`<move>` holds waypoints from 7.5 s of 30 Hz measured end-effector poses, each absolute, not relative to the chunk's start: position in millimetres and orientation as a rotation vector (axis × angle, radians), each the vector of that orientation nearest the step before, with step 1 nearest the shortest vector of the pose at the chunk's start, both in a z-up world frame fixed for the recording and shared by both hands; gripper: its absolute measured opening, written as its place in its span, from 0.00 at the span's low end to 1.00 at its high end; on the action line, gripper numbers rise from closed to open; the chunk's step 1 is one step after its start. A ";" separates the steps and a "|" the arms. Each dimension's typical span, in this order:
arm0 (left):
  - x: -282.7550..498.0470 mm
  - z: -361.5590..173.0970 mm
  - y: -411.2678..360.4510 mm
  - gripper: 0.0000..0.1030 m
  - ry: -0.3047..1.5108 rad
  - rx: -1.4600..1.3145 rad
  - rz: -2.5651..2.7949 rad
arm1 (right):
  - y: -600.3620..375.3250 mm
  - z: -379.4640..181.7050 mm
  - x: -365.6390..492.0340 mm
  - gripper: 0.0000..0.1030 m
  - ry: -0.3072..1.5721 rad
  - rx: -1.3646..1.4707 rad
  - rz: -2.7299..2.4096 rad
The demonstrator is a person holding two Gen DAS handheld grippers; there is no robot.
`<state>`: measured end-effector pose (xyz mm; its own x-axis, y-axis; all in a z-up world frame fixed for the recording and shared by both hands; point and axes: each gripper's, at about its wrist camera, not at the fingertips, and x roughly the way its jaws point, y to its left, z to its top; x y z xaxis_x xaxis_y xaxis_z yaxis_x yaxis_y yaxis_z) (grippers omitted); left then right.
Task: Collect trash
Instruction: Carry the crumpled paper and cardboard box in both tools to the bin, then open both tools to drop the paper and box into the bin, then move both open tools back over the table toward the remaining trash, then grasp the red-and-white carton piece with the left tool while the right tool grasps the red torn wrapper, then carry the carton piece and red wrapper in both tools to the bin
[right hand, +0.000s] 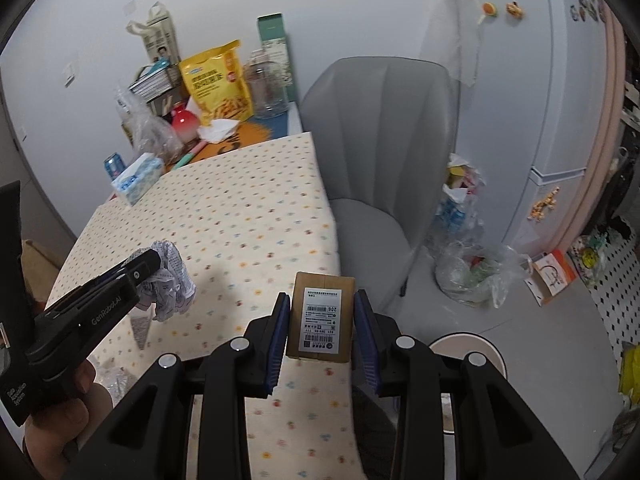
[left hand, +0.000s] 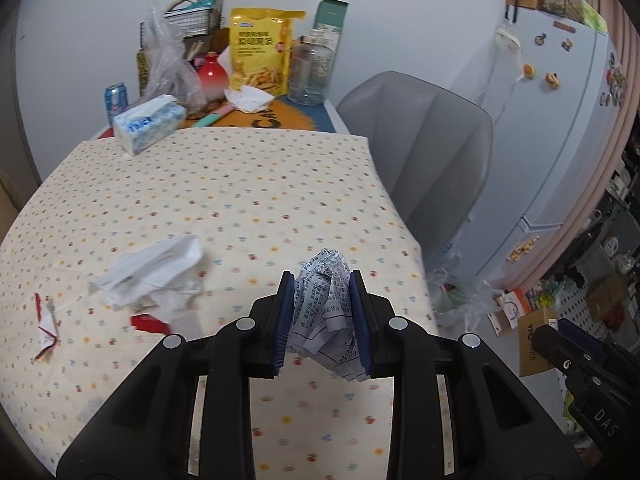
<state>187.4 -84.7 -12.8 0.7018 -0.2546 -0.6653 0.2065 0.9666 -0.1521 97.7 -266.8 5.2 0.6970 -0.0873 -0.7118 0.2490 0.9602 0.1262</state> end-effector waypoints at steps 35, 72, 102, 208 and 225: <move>175.1 -60.1 -290.4 0.27 0.856 0.156 -0.513 | -472.8 -47.6 27.6 0.57 0.747 0.451 -0.538; 141.0 -21.2 -284.0 0.94 0.798 0.107 -0.548 | -475.4 -24.1 -27.2 0.84 0.661 0.479 -0.551; 163.9 -2.5 -5.8 0.94 0.721 -0.097 -0.060 | -262.8 1.1 97.4 0.83 0.735 0.256 -0.107; 162.3 -17.0 -17.9 0.19 0.725 -0.147 -0.085 | -226.4 -15.5 117.5 0.03 0.821 0.117 -0.038; 159.7 -21.4 -152.8 0.19 0.751 -0.002 -0.267 | -344.4 -20.3 67.8 0.03 0.782 0.241 -0.233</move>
<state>159.7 -152.8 -21.4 0.6988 -0.2399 -0.6739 0.2387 0.9663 -0.0965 67.8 -344.4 -20.3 0.6868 -0.1177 -0.7173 0.2947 0.9472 0.1267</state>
